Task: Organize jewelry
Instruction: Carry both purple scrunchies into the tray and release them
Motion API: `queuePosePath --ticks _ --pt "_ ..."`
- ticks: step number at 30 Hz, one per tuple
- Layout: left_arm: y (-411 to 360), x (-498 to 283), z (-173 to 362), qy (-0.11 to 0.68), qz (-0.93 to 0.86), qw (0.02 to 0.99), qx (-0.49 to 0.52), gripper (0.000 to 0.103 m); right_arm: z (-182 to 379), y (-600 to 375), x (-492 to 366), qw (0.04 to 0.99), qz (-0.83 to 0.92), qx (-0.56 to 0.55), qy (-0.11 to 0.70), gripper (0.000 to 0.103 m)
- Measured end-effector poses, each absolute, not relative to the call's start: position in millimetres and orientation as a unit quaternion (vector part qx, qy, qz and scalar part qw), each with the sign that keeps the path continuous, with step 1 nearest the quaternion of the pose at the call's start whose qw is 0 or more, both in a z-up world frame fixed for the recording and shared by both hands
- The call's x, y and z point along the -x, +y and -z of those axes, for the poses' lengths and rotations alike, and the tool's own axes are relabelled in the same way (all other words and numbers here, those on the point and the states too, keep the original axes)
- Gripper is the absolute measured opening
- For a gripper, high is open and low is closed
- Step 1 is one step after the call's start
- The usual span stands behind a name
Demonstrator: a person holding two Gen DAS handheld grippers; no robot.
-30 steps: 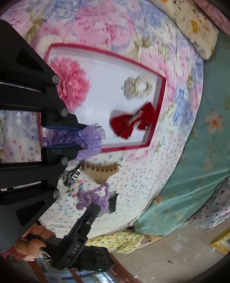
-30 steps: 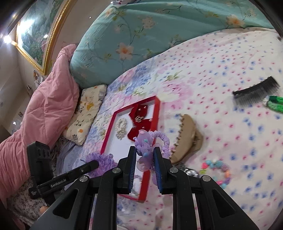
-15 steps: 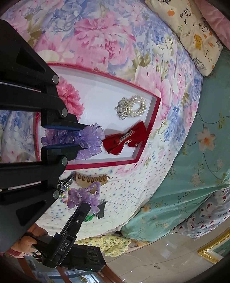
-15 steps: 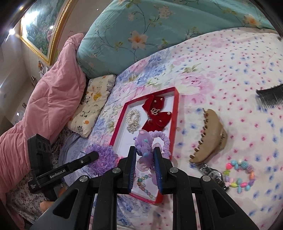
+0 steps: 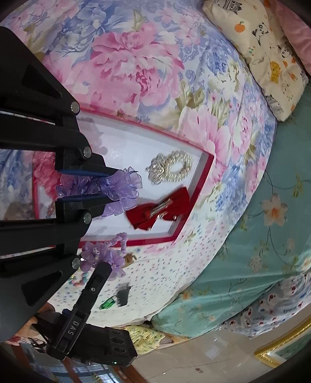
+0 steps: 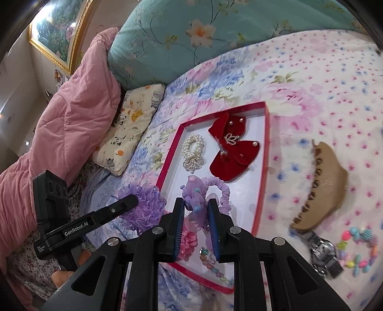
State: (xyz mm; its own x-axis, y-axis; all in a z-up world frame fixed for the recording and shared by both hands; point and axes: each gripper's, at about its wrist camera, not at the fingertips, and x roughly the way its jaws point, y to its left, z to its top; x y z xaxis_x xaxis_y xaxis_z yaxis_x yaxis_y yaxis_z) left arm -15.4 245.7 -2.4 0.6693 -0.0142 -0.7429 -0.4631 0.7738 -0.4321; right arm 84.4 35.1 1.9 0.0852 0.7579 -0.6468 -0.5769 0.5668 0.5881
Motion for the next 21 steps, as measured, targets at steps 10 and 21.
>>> queuePosePath --ticks 10,21 --pt "269.4 -13.8 22.3 0.395 -0.139 0.854 0.308 0.011 33.7 72.1 -104.2 0.705 -0.459 -0.084 0.534 0.02" --pt "284.8 -46.0 45.5 0.422 -0.153 0.842 0.299 0.011 55.2 76.6 -133.1 0.711 -0.438 -0.075 0.545 0.022"
